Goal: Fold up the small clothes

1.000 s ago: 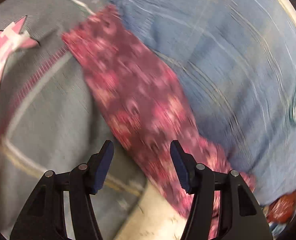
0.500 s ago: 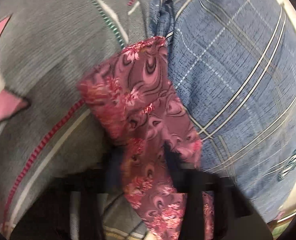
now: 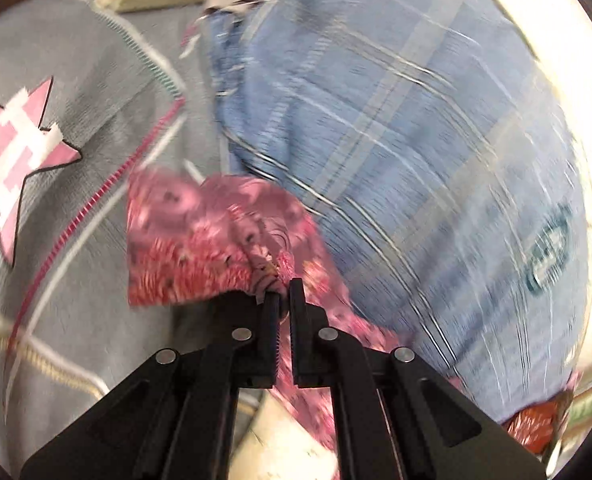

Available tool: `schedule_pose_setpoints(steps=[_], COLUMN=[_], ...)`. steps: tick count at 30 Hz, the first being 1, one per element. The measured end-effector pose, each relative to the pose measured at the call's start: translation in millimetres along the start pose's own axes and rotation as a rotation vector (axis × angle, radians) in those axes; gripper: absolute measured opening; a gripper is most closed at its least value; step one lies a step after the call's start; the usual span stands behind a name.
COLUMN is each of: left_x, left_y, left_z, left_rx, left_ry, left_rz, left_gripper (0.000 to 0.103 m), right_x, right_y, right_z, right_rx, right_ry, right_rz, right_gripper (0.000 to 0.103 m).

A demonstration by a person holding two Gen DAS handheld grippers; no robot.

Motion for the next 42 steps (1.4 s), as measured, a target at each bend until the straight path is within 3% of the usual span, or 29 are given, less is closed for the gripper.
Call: schedule_pose_setpoints(steps=[5, 11, 16, 22, 24, 26, 27, 28, 31, 33, 37, 39, 42], left_x=[28.8, 94.0, 163.0, 260.8, 293.2, 314.8, 322.7, 328.0, 327.6, 316.6, 273.3, 253.1, 229.5], left_y=[-58.5, -147.4, -202.5, -247.9, -254.9, -259.1, -259.2, -257.4, -243.5, -227.1, -176.1, -155.1, -132.9], left_z=[-20.4, -16.3, 12.8, 72.9, 85.2, 88.4, 86.5, 81.8, 60.9, 43.1, 17.2, 14.3, 13.0], left_rx=[0.03, 0.056, 0.1, 0.119, 0.061, 0.011, 0.015, 0.03, 0.089, 0.117, 0.035, 0.003, 0.025], left_ry=[0.01, 0.05, 0.152, 0.361, 0.4, 0.404, 0.411, 0.418, 0.417, 0.368, 0.221, 0.176, 0.143], left_rz=[0.13, 0.333, 0.416, 0.457, 0.509, 0.57, 0.575, 0.559, 0.466, 0.376, 0.221, 0.142, 0.031], left_gripper=[0.002, 0.002, 0.002, 0.002, 0.011, 0.046, 0.053, 0.058, 0.058, 0.061, 0.063, 0.063, 0.063], right_x=[-0.1, -0.2, 0.1, -0.2, -0.2, -0.4, -0.1, -0.3, -0.6, -0.8, -3.0, -7.3, -9.4], right_y=[0.7, 0.7, 0.5, -1.1, -1.9, -2.3, -2.7, -2.6, -2.2, -2.8, 0.2, 12.7, 59.4], right_z=[-0.4, -0.5, -0.6, -1.7, -2.4, -2.7, -3.1, -3.0, -2.8, -2.6, -1.0, 2.4, 8.7], right_rx=[0.0, 0.0, -0.003, -0.017, -0.027, -0.036, -0.038, -0.039, -0.041, -0.041, -0.013, 0.054, -0.064], right_ry=[-0.001, -0.001, -0.002, -0.008, -0.012, -0.015, -0.016, -0.016, -0.015, -0.011, 0.016, 0.062, 0.094], right_rz=[0.0, 0.0, 0.002, 0.009, 0.014, 0.019, 0.02, 0.02, 0.022, 0.024, 0.023, -0.002, -0.058], right_gripper=[0.079, 0.079, 0.079, 0.079, 0.079, 0.079, 0.079, 0.079, 0.079, 0.079, 0.079, 0.08, 0.08])
Point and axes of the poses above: each gripper's, at about its wrist camera, not at the fingertips, and z roughly the way its jaws point, y to its left, x to its underside, the point moved 4 cm from there along z, roughly the way its jaws point
